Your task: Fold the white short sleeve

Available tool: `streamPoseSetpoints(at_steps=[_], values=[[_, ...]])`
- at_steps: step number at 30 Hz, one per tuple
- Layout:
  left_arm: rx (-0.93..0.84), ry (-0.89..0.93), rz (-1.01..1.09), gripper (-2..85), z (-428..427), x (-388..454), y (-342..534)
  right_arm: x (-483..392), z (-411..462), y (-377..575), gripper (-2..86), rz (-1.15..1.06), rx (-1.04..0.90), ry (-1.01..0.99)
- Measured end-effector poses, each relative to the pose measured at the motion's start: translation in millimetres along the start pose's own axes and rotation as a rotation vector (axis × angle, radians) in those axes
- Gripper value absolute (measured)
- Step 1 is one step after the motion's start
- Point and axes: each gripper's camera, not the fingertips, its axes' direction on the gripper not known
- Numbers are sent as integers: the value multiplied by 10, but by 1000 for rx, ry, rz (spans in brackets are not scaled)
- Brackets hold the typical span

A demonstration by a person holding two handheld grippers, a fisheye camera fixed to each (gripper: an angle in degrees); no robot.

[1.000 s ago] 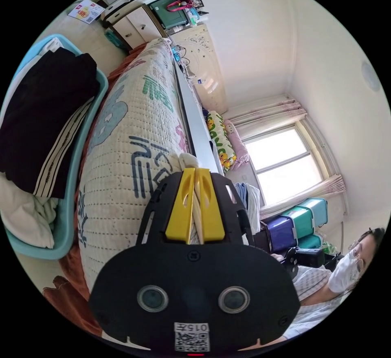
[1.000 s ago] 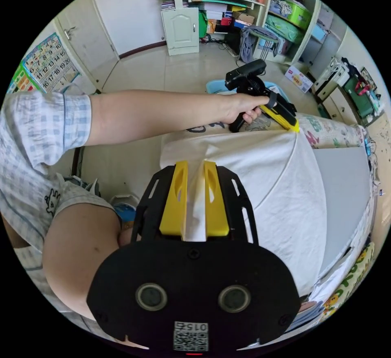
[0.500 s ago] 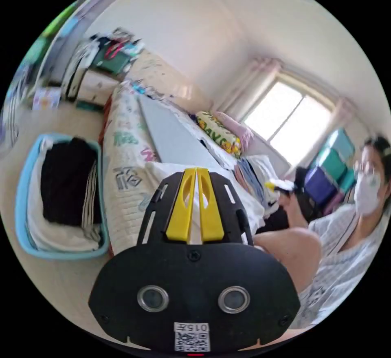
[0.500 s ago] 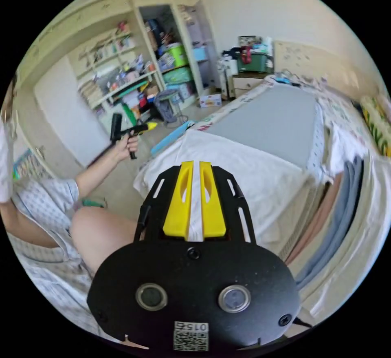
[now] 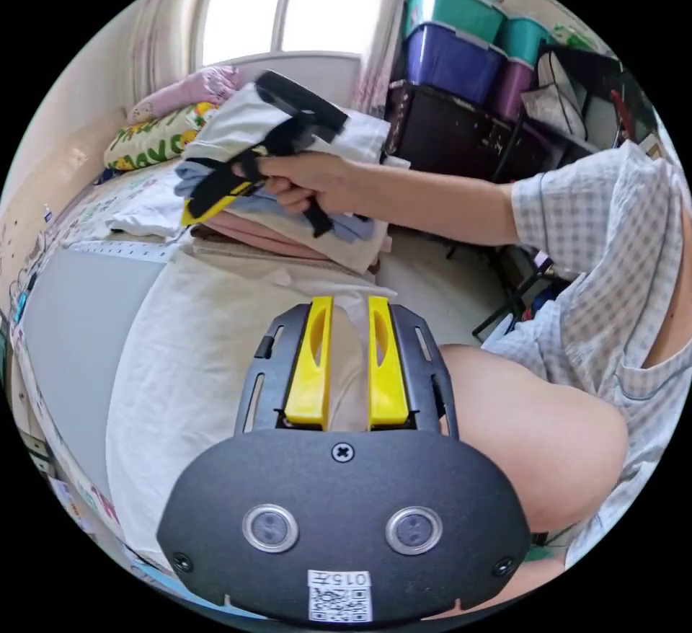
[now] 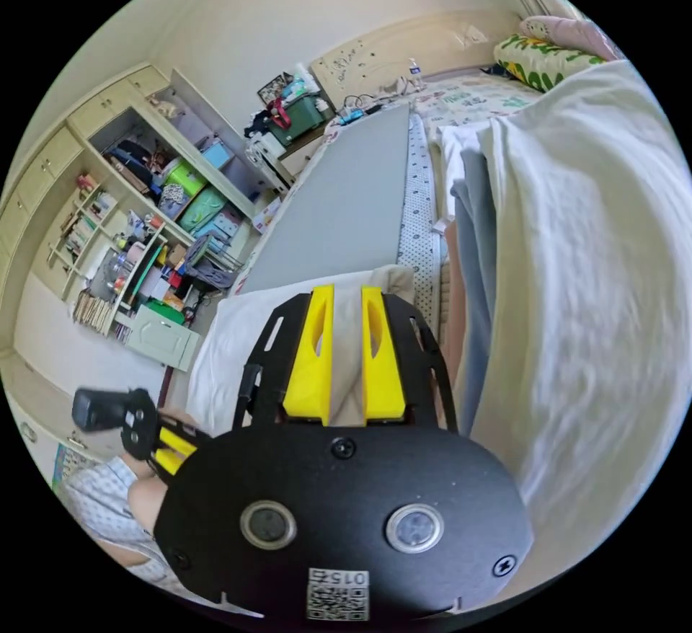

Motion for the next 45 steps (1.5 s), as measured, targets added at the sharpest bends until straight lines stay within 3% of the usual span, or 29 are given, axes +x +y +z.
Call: streamPoseSetpoints(at_steps=[6, 14, 16, 20, 24, 29, 33, 38, 43, 45], values=[[-64, -35, -79, 65, 289, -33, -315, 453, 586, -149, 37, 34, -137, 133], [-105, 11, -97, 63, 506, 28, -507, 560, 545, -11, 12, 0, -140, 192], [-122, 28, -87, 62, 447, 12, -578, 412, 196, 277, 16, -62, -88, 189], [26, 21, -170, 63, -46, -304, -587, 39, -852, 1688, 46, -288, 56, 138], [110, -73, -318, 94, -430, -899, -723, 208, -1341, 3061, 80, -211, 63, 64], [86, -152, -413, 107, -326, -1490, -1255, 491, -1323, 3834, 101, -38, -7, 60], [-15, -173, -503, 117, 181, -1973, -1692, 603, -1209, 3967, 101, 29, -71, -38], [-216, -221, -539, 85, 770, -2198, -1818, 448, -1200, 3890, 77, 20, -100, -11], [-246, -286, -493, 43, 824, -2097, -1804, 210, -1334, 3820, 24, -13, -102, -43], [-208, -351, -483, 32, 651, -2048, -1814, 14, -1643, 3765, 14, -23, -7, 6]])
